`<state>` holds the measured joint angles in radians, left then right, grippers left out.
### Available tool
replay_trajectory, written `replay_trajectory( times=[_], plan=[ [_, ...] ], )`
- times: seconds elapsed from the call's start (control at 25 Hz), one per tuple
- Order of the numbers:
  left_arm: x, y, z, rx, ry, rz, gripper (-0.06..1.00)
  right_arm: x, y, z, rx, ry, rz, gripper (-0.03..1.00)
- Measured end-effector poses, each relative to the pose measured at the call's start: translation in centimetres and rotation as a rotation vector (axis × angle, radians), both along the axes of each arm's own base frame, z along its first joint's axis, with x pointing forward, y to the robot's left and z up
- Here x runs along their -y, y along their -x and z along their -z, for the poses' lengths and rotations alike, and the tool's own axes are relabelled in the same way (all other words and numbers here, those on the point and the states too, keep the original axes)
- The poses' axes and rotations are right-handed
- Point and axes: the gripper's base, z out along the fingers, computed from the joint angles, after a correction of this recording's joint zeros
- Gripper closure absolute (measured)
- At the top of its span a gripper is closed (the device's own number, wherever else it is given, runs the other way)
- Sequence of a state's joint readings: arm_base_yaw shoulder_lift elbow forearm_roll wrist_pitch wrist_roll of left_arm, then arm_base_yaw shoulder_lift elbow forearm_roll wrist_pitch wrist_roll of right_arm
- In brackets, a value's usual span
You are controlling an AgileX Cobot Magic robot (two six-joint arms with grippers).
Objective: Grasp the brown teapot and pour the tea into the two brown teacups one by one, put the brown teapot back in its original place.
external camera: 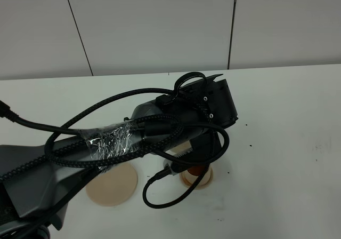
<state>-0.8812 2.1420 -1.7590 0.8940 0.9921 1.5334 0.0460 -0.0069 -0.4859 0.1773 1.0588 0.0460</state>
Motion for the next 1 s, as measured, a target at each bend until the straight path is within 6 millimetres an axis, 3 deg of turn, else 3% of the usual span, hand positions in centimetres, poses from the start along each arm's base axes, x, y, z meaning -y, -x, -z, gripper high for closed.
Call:
replay_trajectory(
  times=[0.4, 1.0],
  plan=[
    [0.3, -0.1, 1.7, -0.031, -0.014, -0.003, 0.78, 0.0, 0.0, 0.0, 0.000, 0.000, 0.000, 0.73],
    [0.2, -0.2, 1.6, -0.019, -0.017, -0.017, 0.78, 0.0, 0.0, 0.0, 0.000, 0.000, 0.000, 0.73]
  ],
)
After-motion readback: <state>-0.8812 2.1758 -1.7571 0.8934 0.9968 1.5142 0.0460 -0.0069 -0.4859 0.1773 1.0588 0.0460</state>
